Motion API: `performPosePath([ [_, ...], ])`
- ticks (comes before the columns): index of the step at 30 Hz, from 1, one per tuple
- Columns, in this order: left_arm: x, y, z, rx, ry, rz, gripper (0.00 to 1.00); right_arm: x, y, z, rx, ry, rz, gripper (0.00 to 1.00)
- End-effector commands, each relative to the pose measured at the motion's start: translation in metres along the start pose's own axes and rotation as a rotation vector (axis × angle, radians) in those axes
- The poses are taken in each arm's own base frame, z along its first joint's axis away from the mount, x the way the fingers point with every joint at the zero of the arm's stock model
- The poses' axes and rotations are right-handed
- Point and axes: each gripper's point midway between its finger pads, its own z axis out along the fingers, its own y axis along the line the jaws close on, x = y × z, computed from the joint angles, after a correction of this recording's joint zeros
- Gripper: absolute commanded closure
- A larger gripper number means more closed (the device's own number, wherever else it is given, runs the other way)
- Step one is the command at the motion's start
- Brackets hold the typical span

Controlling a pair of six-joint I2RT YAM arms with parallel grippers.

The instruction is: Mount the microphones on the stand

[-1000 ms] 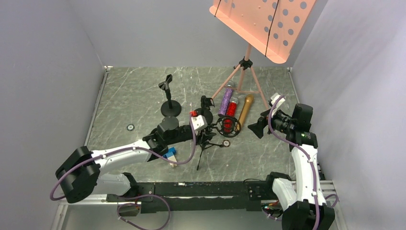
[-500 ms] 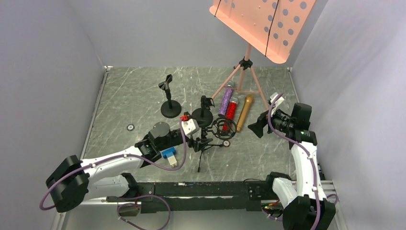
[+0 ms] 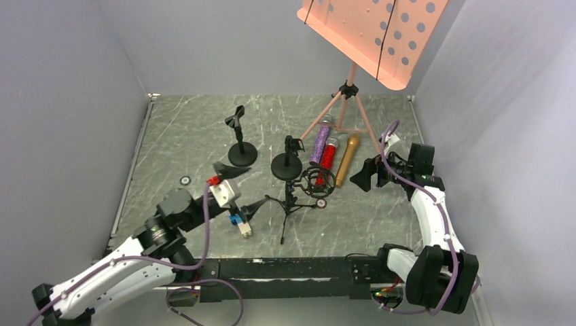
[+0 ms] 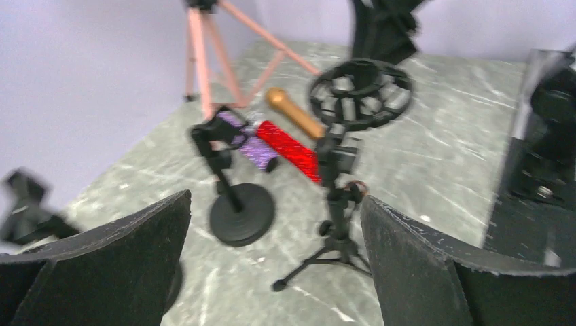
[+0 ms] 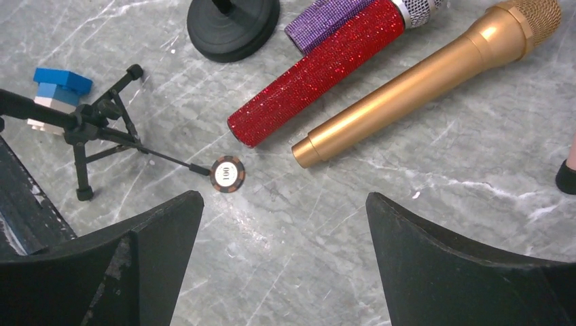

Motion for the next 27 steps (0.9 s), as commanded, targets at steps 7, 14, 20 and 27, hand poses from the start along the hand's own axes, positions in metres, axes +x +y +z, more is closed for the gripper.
performPosePath([
  [7,0.051,0.11,-0.065,-0.49,0.282,-0.168,0.01,-0.012,0.005,0.021,-0.026,-0.031,0.096,0.07],
  [14,0.077,0.126,-0.076,-0.569,0.388,-0.162,0.01,0.0,0.018,0.059,-0.009,0.118,0.129,0.1],
  [20,0.075,0.126,-0.078,-0.572,0.372,-0.145,0.01,0.009,0.011,0.092,0.013,0.171,0.251,0.13],
  [27,0.079,0.133,-0.083,-0.614,0.395,-0.135,0.01,-0.004,-0.005,0.124,0.12,0.178,0.286,0.12],
])
